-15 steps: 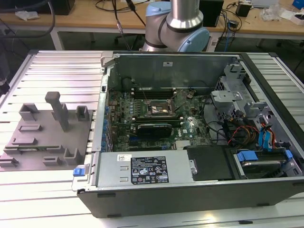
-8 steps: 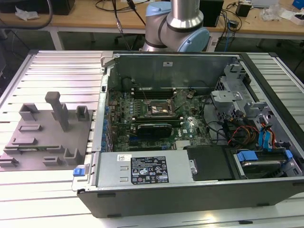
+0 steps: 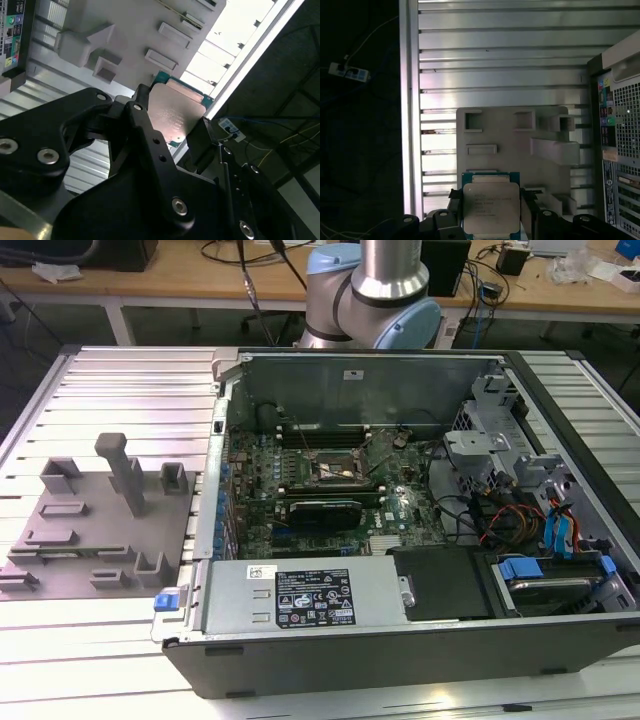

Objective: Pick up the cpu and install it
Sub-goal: 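Pick up the cpu and move it towards the insertion slot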

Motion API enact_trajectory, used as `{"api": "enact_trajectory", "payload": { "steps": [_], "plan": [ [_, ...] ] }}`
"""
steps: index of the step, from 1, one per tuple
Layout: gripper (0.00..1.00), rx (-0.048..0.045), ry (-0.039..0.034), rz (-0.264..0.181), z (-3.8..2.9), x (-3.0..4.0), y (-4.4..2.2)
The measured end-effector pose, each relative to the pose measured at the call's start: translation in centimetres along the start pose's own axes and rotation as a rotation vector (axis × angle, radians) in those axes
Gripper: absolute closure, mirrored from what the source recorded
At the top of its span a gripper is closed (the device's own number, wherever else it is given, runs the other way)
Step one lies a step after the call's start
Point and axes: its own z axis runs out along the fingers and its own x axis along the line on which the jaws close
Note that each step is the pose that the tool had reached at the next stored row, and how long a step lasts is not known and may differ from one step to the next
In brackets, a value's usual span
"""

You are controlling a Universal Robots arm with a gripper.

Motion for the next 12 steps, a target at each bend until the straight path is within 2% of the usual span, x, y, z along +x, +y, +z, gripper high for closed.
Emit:
{"api": "enact_trajectory", "payload": {
  "steps": [5, 11, 12],
  "plan": [
    [0.45, 0.0000, -0.0001, 0.000, -1.52, -0.03, 0.13],
    [0.45, 0.0002, 0.0001, 0.000, -1.58, -0.06, 0.14],
    [0.45, 0.0001, 0.0000, 0.000, -1.56, -0.29, 0.14]
  ]
}}
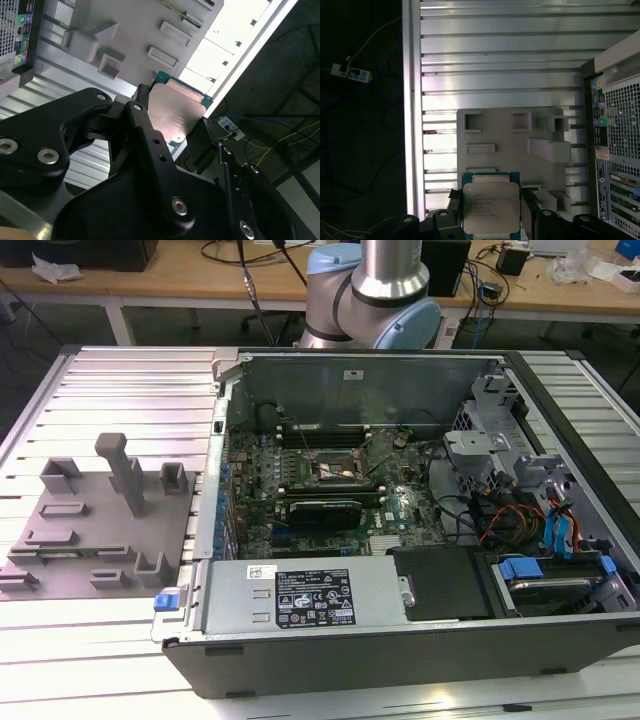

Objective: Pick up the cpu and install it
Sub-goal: 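Pick up the cpu and move it towards the insertion slot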

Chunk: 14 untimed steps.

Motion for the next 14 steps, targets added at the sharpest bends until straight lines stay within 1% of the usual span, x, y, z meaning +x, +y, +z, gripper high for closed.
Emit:
{"api": "enact_trajectory", "payload": {
  "steps": [1, 7, 9, 10, 14],
  "plan": [
    [0.45, -0.0001, 0.0001, 0.000, 0.01, -0.40, 0.02],
    [0.45, 0.0000, 0.0001, 0.000, 0.04, -1.64, 0.06],
    [0.45, -0.0001, 0.0000, 0.000, 0.05, -2.29, 0.07],
    [0.45, 0.0000, 0.0001, 0.000, 0.08, -3.51, 0.11],
    [0.45, -0.0001, -0.0001, 0.000, 0.10, -4.30, 0.14]
  ]
}}
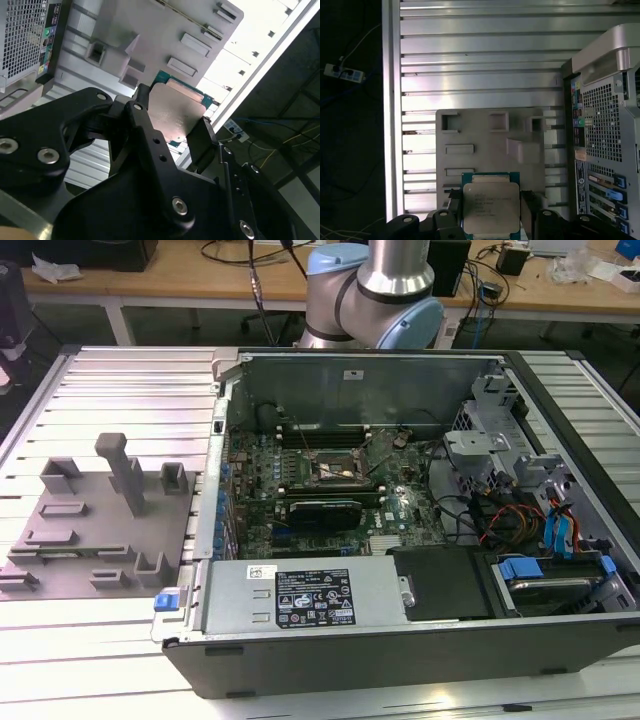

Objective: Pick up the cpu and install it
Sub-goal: 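Pick up the cpu and move it towards the insertion slot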

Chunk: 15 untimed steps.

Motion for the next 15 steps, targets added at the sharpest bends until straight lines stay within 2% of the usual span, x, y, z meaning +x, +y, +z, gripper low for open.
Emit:
{"api": "enact_trajectory", "payload": {
  "steps": [12, 15],
  "plan": [
    [0.45, 0.0001, 0.0001, 0.000, 0.05, -2.24, 0.07],
    [0.45, 0.0000, 0.0001, 0.000, 0.05, -2.54, 0.08]
  ]
}}
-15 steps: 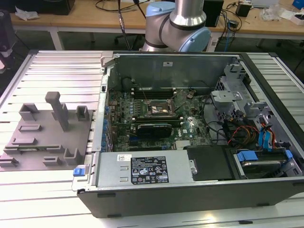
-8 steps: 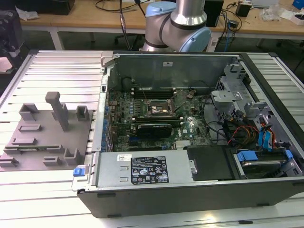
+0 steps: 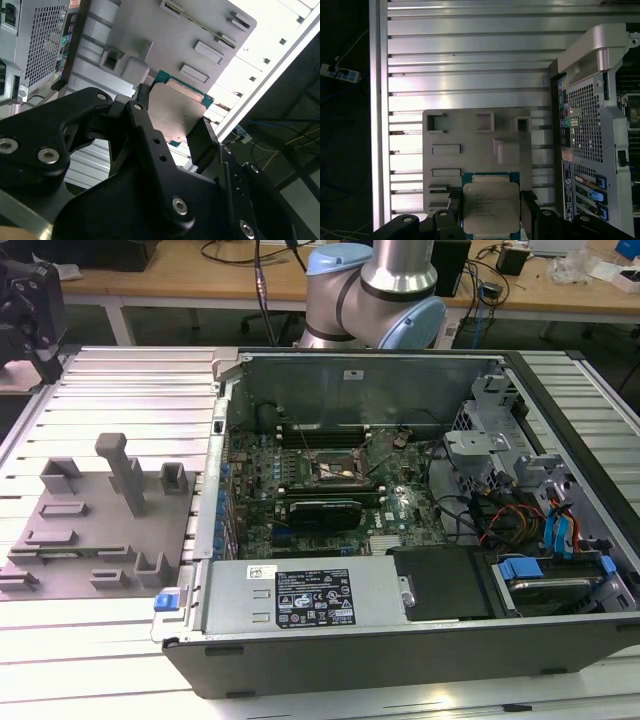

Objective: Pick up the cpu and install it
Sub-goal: 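Pick up the cpu and move it towards the insertion slot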

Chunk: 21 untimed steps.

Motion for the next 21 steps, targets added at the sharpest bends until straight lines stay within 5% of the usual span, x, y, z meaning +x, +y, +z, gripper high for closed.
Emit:
{"api": "enact_trajectory", "payload": {
  "steps": [21],
  "plan": [
    [0.45, 0.0000, -0.0001, 0.000, 0.02, -0.95, 0.03]
  ]
}}
